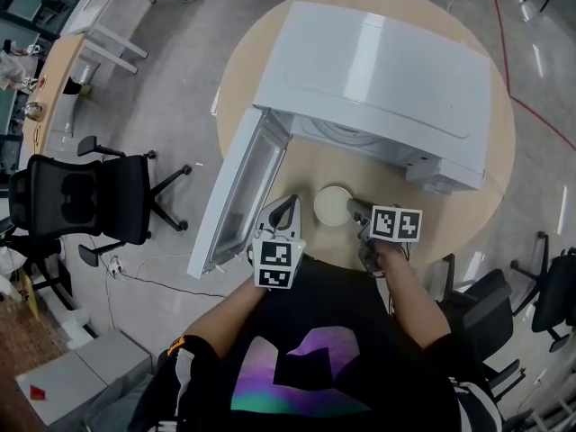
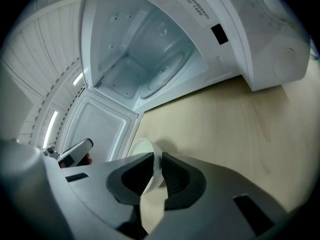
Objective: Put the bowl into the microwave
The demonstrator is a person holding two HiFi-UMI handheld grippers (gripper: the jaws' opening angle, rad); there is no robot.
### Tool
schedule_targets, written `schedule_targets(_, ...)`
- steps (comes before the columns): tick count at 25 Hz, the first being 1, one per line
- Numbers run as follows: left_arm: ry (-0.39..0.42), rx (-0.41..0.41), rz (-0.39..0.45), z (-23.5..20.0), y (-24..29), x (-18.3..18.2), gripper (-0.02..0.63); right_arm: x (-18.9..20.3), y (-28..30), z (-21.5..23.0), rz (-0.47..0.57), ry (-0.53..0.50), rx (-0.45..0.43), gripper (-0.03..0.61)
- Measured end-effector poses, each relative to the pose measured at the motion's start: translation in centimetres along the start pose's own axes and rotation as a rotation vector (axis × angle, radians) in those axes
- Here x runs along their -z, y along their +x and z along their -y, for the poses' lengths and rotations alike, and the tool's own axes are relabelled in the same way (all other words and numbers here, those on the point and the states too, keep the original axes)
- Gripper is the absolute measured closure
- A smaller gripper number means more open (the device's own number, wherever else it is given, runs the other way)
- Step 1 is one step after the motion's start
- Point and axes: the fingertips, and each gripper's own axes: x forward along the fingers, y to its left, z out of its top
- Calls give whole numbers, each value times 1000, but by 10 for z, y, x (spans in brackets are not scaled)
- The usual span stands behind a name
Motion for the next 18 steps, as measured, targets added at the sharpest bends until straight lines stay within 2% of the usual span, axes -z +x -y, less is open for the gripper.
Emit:
schedule_targets(10,-5,-14,0,-4,-5,2,568,-1,-4,0,21,12,11,526)
schedule_targets(18,-12,-6,9,-2,-7,1,568,-24,-18,-15,113,70,-16,528)
